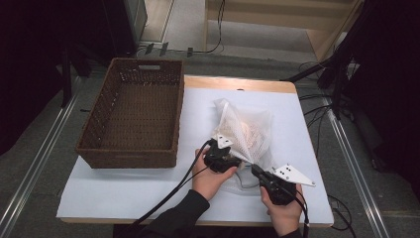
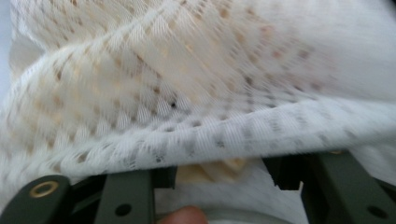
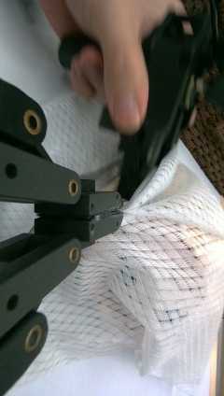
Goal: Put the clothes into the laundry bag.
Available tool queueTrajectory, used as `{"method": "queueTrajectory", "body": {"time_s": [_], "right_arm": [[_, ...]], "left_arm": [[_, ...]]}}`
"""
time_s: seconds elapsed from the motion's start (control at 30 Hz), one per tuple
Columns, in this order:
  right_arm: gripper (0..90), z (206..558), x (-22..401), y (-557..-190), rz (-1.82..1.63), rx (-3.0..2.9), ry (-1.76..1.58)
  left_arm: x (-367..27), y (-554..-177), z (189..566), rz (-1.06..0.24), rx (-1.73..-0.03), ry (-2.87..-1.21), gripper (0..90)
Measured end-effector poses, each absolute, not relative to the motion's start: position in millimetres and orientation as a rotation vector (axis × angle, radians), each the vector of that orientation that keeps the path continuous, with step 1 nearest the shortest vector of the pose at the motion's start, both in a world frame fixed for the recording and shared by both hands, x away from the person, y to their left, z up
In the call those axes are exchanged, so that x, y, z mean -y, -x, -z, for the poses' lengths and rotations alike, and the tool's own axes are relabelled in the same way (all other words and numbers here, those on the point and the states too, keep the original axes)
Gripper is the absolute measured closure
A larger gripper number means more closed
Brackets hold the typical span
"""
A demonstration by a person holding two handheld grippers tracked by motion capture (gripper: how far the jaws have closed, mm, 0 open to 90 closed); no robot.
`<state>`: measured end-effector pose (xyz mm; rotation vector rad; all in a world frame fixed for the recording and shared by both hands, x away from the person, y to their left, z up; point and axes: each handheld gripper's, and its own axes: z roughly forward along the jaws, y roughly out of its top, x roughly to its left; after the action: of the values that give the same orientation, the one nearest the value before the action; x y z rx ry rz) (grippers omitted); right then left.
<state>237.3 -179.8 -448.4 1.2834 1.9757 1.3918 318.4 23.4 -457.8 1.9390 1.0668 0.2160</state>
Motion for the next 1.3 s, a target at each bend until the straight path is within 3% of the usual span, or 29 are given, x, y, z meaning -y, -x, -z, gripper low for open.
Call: {"method": "queueTrajectory", "body": {"time_s": [0.27, 0.4, 0.43, 0.57, 0.63, 0.7, 0.87, 0.97, 1.1, 1.17, 1.27, 1.3], "right_arm": [[90.0, 448, 179, -238, -1.399, -1.965, -1.288], [90.0, 448, 180, -238, -1.398, -1.964, -1.288], [90.0, 448, 180, -238, -1.401, -1.965, -1.29], [90.0, 449, 176, -237, -1.401, -1.975, -1.288], [90.0, 449, 174, -235, -1.396, -1.986, -1.283], [90.0, 450, 172, -235, -1.395, -1.99, -1.284], [90.0, 455, 169, -234, -1.384, -2.006, -1.307], [90.0, 457, 168, -235, -1.397, -2.016, -1.319], [90.0, 462, 168, -238, -1.372, -2.028, -1.342], [90.0, 466, 172, -240, -1.352, -2.02, -1.364], [90.0, 469, 180, -245, -1.351, -1.998, -1.4], [90.0, 469, 182, -246, -1.351, -1.991, -1.41]], "left_arm": [[-14, -306, 462, -0.142, -1.002, -1.96, 26.1], [-1, -304, 466, -0.196, -0.998, -2.01, 23.2], [3, -305, 467, -0.233, -1.008, -2.039, 25.4], [13, -314, 475, -0.354, -1.054, -2.125, 60.3], [15, -319, 473, -0.321, -1.076, -2.103, 73.3], [16, -324, 473, -0.336, -1.093, -2.079, 77.9], [14, -336, 471, -0.307, -1.216, -1.919, 80.0], [12, -342, 472, -0.431, -1.282, -1.823, 80.1], [10, -350, 479, -0.35, -1.306, -1.835, 76.9], [9, -350, 479, -0.251, -1.264, -1.888, 65.1], [3, -339, 472, -0.274, -1.166, -1.985, 47.0], [-1, -335, 470, -0.278, -1.158, -1.988, 46.4]]}}
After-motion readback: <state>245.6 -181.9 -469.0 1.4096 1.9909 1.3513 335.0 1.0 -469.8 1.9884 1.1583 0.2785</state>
